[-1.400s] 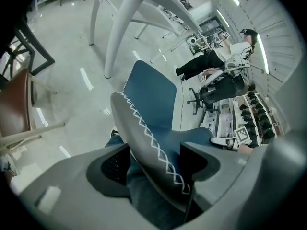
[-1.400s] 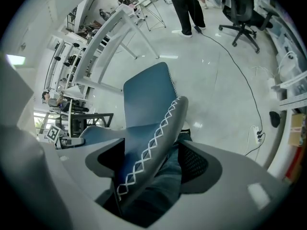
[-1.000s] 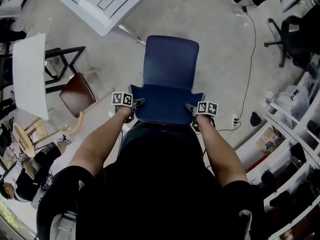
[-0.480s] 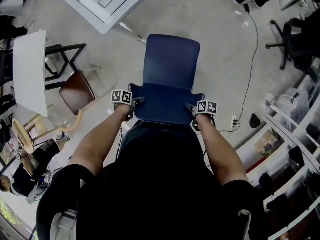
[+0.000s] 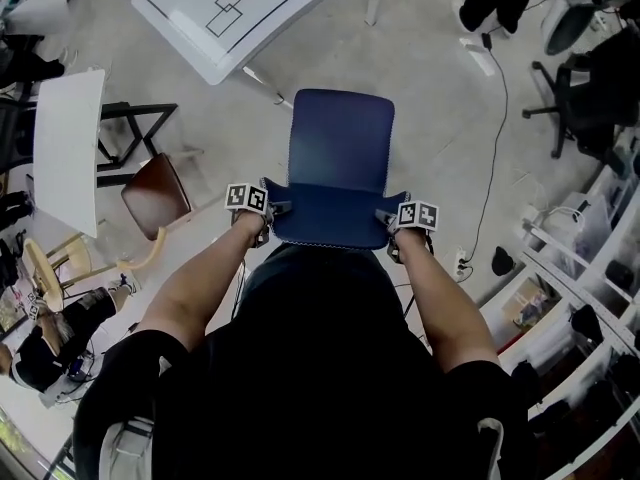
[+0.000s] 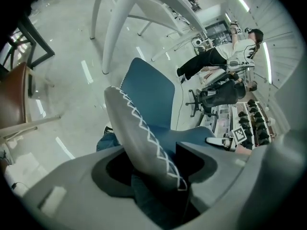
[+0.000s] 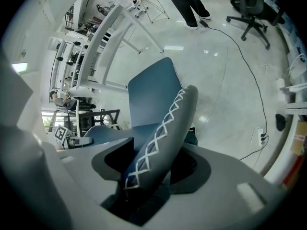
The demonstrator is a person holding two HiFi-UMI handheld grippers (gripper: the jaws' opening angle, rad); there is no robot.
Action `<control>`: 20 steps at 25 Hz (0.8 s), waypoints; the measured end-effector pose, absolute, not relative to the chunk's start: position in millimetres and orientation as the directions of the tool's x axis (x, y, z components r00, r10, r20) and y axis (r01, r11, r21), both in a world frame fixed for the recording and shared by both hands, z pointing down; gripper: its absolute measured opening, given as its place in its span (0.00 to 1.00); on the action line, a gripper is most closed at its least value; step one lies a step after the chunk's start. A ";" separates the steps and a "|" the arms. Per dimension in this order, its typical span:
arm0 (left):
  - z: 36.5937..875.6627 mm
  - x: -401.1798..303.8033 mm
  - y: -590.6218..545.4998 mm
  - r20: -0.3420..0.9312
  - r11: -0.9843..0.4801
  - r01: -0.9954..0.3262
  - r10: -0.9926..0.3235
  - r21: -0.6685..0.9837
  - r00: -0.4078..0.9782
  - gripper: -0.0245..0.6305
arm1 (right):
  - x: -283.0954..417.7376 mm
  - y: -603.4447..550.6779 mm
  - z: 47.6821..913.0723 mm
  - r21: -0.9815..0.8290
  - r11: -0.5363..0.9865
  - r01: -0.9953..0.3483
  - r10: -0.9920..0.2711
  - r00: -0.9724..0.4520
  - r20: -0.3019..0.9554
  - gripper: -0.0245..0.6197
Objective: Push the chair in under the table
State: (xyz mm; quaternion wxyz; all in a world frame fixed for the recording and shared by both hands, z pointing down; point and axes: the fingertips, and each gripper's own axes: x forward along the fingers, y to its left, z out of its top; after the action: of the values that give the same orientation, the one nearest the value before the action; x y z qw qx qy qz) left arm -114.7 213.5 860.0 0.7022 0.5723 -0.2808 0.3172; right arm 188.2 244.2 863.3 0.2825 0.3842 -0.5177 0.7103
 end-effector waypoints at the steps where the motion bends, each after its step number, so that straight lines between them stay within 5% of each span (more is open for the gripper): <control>1: 856.9 -113.7 212.2 0.757 0.149 -0.766 0.125 0.625 0.641 0.63 | 189.2 241.7 860.5 -0.520 -0.299 -0.800 0.006 -0.546 0.838 0.45; 20: 799.7 -68.1 180.0 0.764 0.223 -0.755 0.060 0.617 0.642 0.63 | 233.2 209.3 822.6 -0.582 -0.283 -0.762 0.014 -0.610 0.792 0.45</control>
State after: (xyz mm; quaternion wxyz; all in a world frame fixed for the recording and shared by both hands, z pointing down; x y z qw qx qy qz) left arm -68.1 180.0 799.7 0.7167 0.5545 -0.3132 0.2842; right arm 233.2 209.3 822.6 0.2695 0.3499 -0.5346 0.7205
